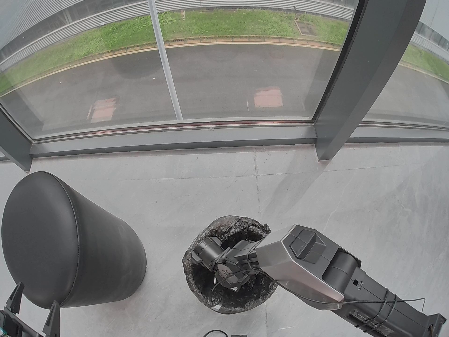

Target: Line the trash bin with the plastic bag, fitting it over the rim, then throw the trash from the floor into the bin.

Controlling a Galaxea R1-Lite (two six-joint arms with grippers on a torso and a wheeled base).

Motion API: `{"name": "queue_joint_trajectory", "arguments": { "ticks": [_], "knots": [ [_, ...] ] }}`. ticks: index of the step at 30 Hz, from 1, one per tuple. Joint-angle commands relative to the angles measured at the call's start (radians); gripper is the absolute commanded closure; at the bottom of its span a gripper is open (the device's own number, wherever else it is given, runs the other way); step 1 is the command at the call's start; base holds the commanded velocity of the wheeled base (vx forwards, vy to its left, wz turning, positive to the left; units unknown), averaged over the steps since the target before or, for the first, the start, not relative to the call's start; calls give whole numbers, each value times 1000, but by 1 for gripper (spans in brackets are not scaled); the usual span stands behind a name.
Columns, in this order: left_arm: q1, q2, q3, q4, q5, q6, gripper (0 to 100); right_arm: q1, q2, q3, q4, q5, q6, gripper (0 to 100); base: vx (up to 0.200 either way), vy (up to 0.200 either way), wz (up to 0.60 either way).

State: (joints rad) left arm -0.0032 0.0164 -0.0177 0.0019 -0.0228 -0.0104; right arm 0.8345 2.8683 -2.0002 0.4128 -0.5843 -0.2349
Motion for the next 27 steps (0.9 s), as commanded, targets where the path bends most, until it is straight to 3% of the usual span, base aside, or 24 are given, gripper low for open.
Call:
{"name": "queue_joint_trajectory", "arguments": {
  "ticks": [1, 27],
  "knots": [
    [0, -15, 18, 0, 1, 0, 0, 0, 19, 0, 0, 0, -3, 100, 0, 0, 0],
    [0, -15, 18, 0, 0, 0, 0, 35, -287, 0, 12, -54, -66, 100, 0, 0, 0]
  ]
}}
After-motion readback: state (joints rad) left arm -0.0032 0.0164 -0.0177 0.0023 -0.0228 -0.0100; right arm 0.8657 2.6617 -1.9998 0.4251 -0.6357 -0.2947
